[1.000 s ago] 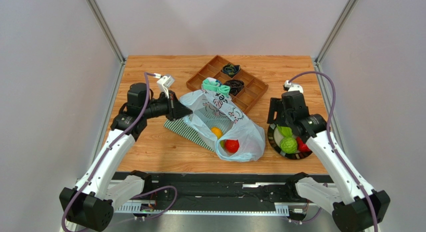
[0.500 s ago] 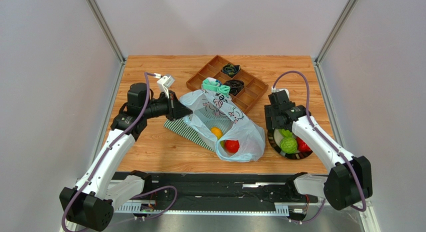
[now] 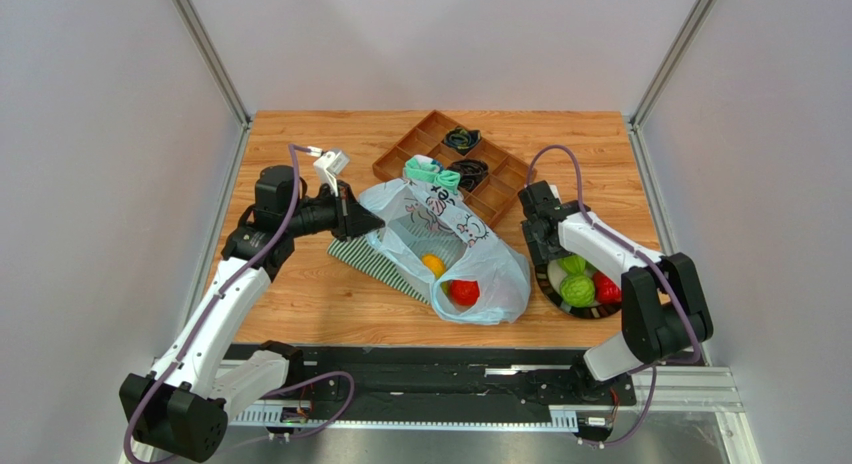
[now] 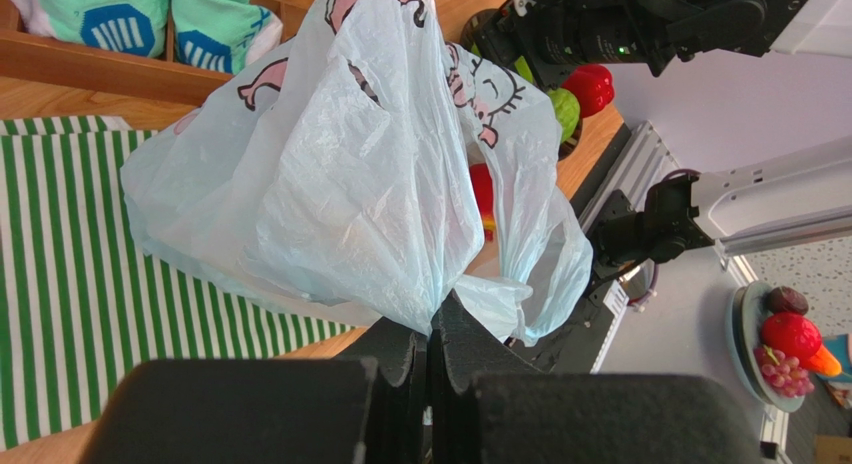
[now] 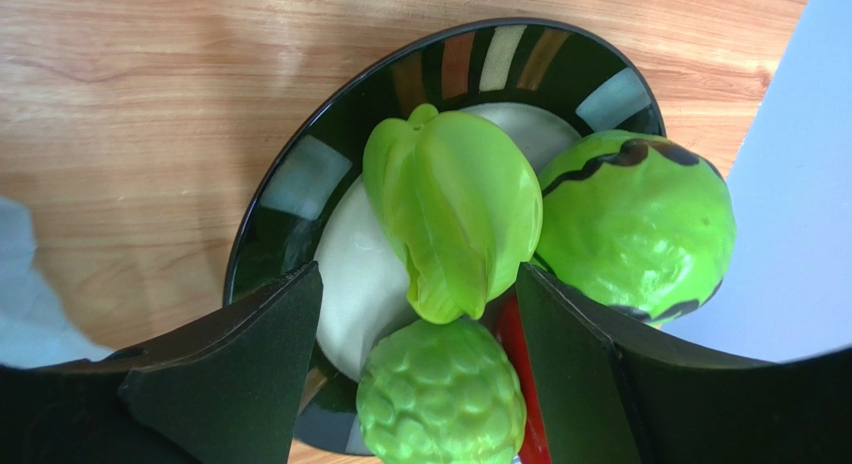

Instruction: Place the fruits into the plastic bag

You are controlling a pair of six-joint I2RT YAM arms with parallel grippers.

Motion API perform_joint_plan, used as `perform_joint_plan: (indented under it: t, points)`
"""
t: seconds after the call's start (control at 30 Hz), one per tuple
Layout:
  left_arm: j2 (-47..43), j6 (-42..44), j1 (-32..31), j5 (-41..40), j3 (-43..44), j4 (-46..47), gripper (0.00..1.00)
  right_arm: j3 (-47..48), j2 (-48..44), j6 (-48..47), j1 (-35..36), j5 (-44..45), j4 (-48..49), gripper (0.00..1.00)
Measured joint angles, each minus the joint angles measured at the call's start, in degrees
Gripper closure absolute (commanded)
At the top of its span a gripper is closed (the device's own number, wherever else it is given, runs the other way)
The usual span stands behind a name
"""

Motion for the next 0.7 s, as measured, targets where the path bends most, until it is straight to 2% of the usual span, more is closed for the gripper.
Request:
perform_joint_plan:
  t: [0.17,0.3,0.53,0.7]
  points:
    - [0.11,0.0,0.22,-0.07,0.0,-0.02,1.0,0.33,2.47,-1.14,0.0,1.88,1.05,0.25]
    - [0.28,0.0,0.26,-0.04,0.0,-0.04,1.0,0.33,3.23,-1.53,0.0,3.37,1.95,0.33]
    - [0.48,0.0,0.59,-0.04,0.0,-0.04,1.0,0.33,4.85,-1.86,0.0,5.49,3.32,0.38]
    - [0.48,0.0,0.61,-0.04,0.0,-0.04,1.0,0.33,6.21,-2.1,0.0,6.45,3.61,0.49]
